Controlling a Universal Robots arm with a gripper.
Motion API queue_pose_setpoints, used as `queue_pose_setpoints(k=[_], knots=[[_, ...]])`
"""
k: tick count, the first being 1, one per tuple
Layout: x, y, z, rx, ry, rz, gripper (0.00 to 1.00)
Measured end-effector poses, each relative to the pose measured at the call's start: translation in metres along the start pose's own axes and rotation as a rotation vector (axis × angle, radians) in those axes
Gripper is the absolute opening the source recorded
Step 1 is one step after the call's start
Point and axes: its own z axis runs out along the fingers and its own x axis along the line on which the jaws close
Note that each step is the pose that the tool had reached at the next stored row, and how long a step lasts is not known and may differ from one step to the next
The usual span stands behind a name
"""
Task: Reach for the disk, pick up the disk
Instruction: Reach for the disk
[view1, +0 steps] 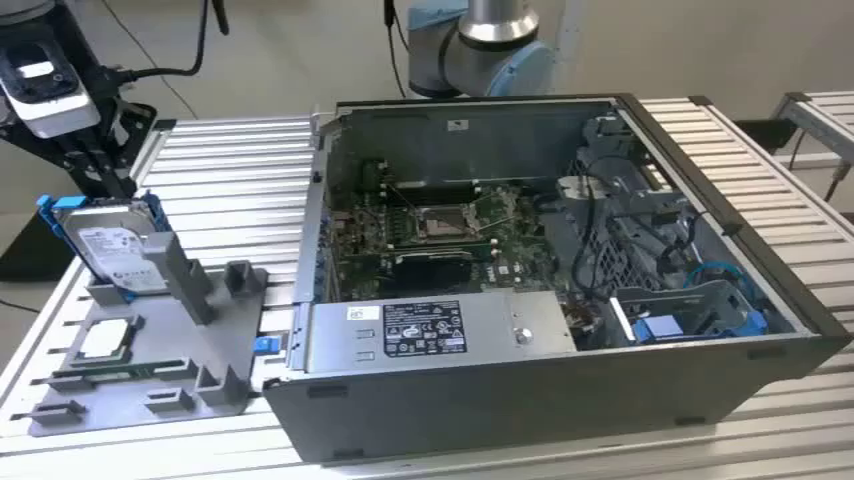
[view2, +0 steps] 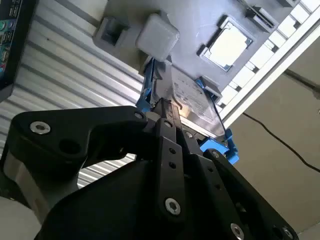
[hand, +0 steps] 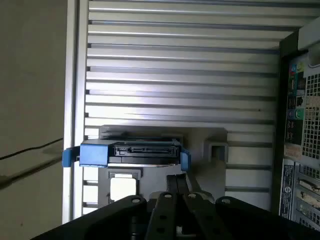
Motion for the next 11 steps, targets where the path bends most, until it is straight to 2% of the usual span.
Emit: queue_pose_setpoints(k=[11], knots=[[0.0,0.0,0.0,0.0,0.0,0.0,0.0]])
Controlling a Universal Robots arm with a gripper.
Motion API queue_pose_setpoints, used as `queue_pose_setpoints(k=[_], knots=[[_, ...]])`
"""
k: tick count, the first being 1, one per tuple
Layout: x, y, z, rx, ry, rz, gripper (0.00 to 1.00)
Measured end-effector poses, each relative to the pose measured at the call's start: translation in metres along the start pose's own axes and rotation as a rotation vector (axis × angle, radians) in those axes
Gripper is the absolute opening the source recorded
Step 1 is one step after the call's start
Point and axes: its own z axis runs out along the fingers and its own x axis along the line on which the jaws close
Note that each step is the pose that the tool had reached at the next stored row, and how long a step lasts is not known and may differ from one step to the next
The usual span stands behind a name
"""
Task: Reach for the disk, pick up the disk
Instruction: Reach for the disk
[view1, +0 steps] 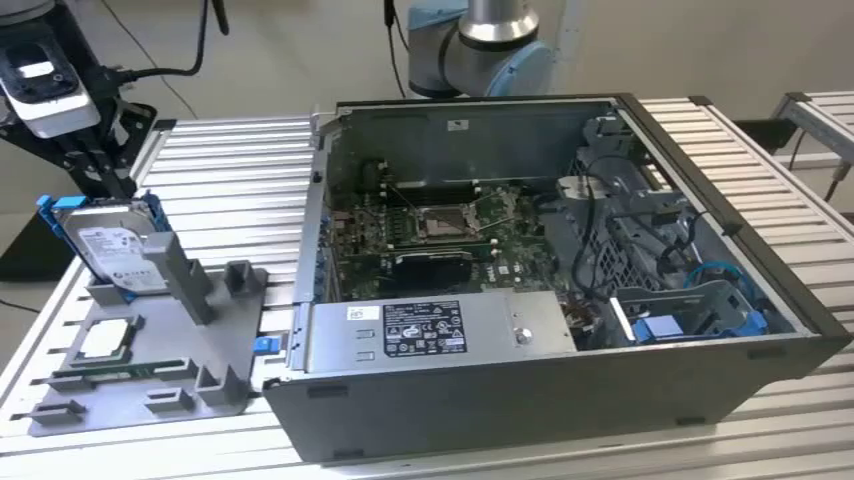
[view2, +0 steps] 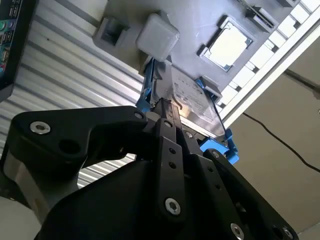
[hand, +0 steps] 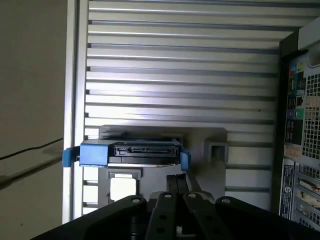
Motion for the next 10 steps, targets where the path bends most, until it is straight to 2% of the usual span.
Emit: queue_pose_setpoints(k=[4,6,8,10], knots=[[0.0001,0.0012,0.0,0.0001,0.0002,0.0,0.0],[-0.0001,0.0067,0.0004,0.0002,0.0001,0.0,0.0],[0.0007,0.0159,0.0011,0.0,-0.0001,0.0,0.0],[0.005,0.0224,0.0018,0.0,-0.0001,0.0,0.0]])
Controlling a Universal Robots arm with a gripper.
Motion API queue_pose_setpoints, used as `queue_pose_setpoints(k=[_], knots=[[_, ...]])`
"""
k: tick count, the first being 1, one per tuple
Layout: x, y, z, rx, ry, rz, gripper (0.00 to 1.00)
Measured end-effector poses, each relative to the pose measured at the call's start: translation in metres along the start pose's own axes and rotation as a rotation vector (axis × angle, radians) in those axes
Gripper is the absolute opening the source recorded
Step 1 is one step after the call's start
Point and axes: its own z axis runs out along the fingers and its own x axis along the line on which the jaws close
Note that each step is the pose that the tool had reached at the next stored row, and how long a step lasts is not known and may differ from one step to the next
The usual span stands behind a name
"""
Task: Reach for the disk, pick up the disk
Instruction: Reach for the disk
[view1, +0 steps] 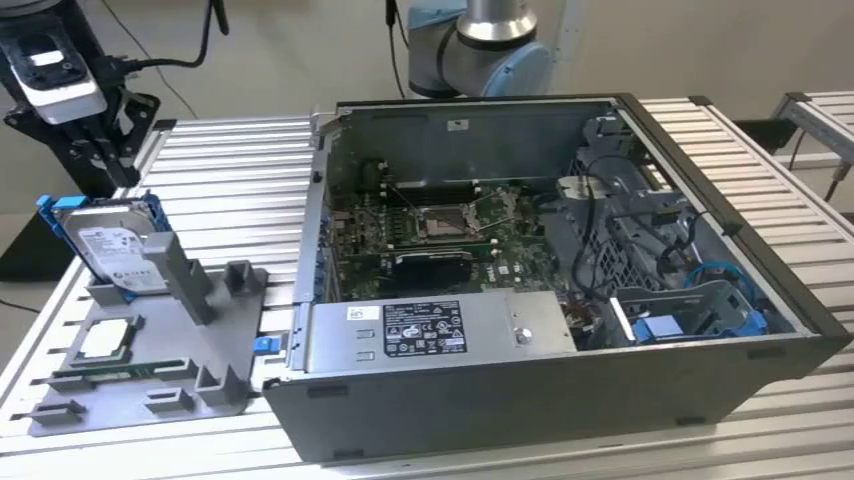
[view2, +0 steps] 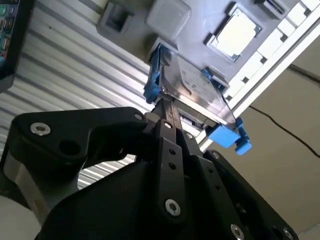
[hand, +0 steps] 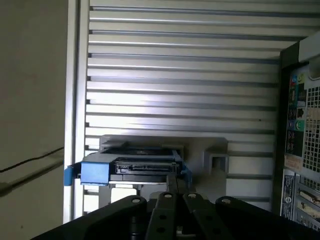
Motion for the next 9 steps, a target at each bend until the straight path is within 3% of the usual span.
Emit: queue_pose_setpoints(k=[3,9], knots=[[0.0131,0.0042,0.0004,0.0001,0.0,0.0,0.0],[0.0405,0.0044,0.0008,0.0,-0.0003,0.0,0.0]])
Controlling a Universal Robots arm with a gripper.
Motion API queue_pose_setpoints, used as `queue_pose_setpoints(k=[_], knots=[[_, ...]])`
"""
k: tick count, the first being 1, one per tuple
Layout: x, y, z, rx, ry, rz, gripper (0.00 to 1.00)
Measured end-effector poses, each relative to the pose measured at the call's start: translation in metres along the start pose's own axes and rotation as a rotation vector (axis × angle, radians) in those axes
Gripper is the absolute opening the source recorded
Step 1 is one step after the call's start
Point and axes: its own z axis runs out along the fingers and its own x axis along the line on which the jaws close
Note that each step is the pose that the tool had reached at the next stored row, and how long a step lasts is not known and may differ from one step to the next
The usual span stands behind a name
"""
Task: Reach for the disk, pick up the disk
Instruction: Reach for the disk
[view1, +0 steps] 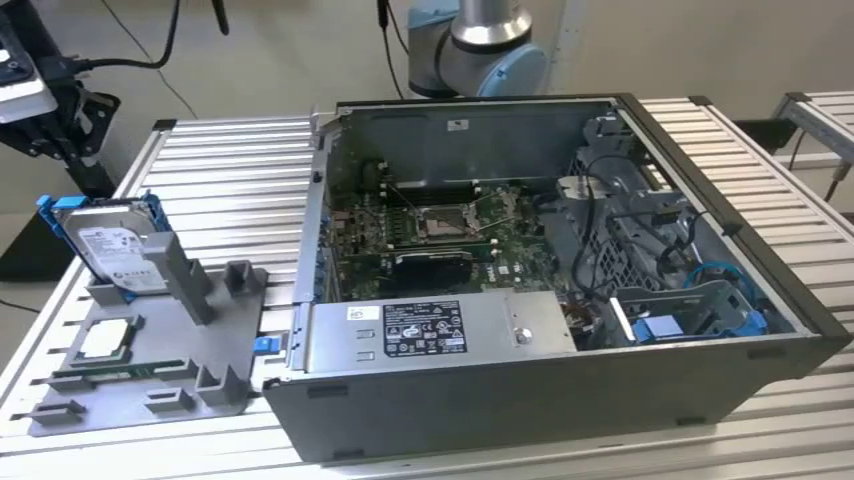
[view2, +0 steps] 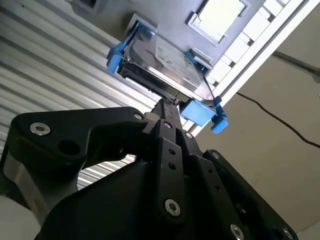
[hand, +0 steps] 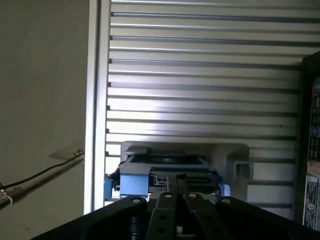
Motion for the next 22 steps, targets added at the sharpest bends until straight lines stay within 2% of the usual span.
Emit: queue_pose_setpoints(k=[3,8,16,22], knots=[[0.0088,-0.0055,-0.0002,0.0,0.0001,0.0,0.0],[0.0154,-0.017,-0.0006,0.0,0.0,0.0,0.0],[0.0258,-0.0174,-0.0004,0.0,0.0001,0.0,0.0],[0.026,-0.0174,-0.0004,0.0,0.0,0.0,0.0]])
